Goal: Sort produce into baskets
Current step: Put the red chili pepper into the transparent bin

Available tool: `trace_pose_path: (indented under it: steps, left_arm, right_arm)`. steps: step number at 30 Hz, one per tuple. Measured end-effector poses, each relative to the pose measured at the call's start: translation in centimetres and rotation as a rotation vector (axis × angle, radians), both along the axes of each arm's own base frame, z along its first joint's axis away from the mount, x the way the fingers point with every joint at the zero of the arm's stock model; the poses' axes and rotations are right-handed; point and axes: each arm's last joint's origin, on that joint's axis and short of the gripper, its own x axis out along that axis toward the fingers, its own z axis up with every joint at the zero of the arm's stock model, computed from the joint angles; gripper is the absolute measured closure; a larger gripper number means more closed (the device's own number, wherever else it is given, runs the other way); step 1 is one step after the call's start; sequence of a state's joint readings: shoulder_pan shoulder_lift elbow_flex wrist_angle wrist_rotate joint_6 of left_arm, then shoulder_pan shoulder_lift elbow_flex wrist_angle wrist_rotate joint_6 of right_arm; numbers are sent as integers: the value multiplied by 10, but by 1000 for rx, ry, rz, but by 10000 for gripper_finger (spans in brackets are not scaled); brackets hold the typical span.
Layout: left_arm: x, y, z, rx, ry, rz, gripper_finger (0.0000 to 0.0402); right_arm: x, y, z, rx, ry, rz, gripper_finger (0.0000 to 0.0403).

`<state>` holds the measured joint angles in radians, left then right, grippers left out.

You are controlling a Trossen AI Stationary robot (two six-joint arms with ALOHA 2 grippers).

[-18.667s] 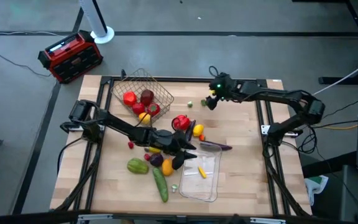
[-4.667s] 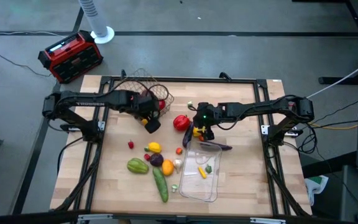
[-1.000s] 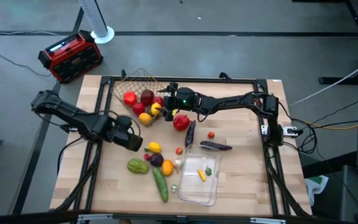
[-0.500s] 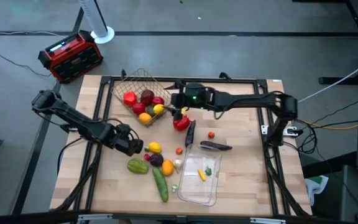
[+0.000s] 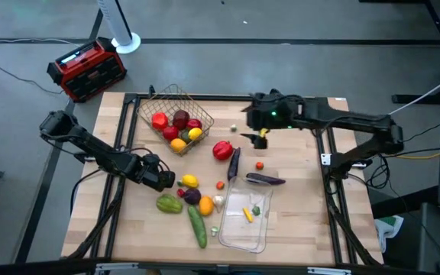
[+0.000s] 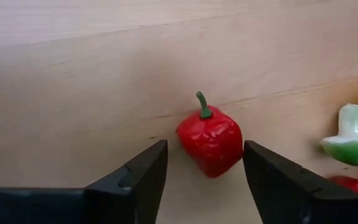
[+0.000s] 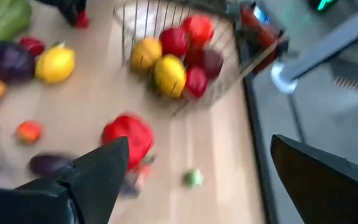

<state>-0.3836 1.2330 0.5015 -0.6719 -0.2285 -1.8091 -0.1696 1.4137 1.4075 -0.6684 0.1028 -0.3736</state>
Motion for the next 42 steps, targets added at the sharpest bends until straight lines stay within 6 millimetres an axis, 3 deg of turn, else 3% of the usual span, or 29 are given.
trace_pose_path:
  steps: [8,16,20,27,31,37,42]
  left_arm:
    - [1,0,-1,26,-12,-27,263]
    - [19,-7,14,20,-152,-161,310]
    - [39,-14,36,13,-321,-229,309]
    - [75,-24,76,114,-798,-243,303]
    - [93,-29,84,223,-982,-246,302]
    - [137,-45,76,310,-1005,-302,302]
    - [180,-62,65,414,-943,-467,302]
  right_arm:
    - [-44,8,-5,192,236,-150,17]
    - [-64,11,-48,300,380,-263,17]
    - [-76,14,-69,331,422,-311,17]
    - [-86,15,-101,357,490,-366,17]
    - [-86,15,-118,358,495,-368,17]
    - [-88,15,-129,358,506,-370,17]
    - [-88,15,-129,358,501,-369,17]
